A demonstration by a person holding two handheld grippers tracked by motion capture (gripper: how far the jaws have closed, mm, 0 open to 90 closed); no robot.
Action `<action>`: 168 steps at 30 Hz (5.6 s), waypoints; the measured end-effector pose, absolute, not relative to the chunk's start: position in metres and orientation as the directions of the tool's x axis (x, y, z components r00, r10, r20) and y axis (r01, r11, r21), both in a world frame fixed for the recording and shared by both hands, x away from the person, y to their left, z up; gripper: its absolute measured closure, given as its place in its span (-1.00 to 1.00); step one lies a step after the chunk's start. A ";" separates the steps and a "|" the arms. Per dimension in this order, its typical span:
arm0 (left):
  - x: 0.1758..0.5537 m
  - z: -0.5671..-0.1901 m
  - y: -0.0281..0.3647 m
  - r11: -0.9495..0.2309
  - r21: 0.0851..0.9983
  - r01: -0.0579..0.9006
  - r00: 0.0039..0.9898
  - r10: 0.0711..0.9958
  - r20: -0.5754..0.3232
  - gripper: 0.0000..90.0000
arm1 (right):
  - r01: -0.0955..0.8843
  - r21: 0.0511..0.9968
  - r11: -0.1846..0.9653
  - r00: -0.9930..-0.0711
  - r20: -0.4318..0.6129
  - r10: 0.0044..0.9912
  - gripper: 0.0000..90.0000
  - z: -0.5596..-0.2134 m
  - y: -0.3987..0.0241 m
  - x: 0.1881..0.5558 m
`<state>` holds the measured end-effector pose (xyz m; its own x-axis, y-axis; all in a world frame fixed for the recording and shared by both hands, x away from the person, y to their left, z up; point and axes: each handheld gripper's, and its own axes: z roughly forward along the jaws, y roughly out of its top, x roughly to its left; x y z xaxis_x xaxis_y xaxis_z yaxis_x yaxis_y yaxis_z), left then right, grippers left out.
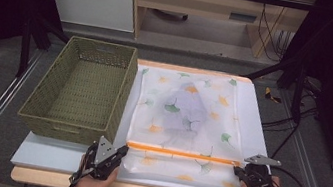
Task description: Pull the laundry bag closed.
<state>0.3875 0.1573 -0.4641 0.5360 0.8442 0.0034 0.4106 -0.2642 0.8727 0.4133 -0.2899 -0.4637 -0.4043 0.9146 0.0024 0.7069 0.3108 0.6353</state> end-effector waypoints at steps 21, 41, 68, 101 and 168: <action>0.388 -0.466 0.156 -0.267 0.870 0.415 0.535 0.845 0.004 0.98 | 0.716 0.636 0.289 -0.382 0.009 0.924 1.00 -0.464 -0.300 0.414; 0.388 -0.468 0.156 -0.268 0.869 0.417 0.533 0.846 0.005 0.98 | 0.718 0.637 0.283 -0.376 0.013 0.926 1.00 -0.465 -0.303 0.413; 0.388 -0.470 0.157 -0.267 0.867 0.421 0.535 0.845 0.000 0.98 | 0.715 0.641 0.280 -0.377 0.016 0.926 1.00 -0.464 -0.305 0.412; 0.386 -0.472 0.151 -0.312 0.857 0.409 0.564 0.825 0.031 0.83 | 0.690 0.664 0.288 -0.406 0.026 0.913 0.91 -0.465 -0.301 0.409; 0.387 -0.375 0.181 -0.252 0.937 0.241 0.589 0.806 0.065 -0.89 | 0.396 0.900 0.182 -0.291 -0.064 0.954 -0.69 -0.410 -0.335 0.390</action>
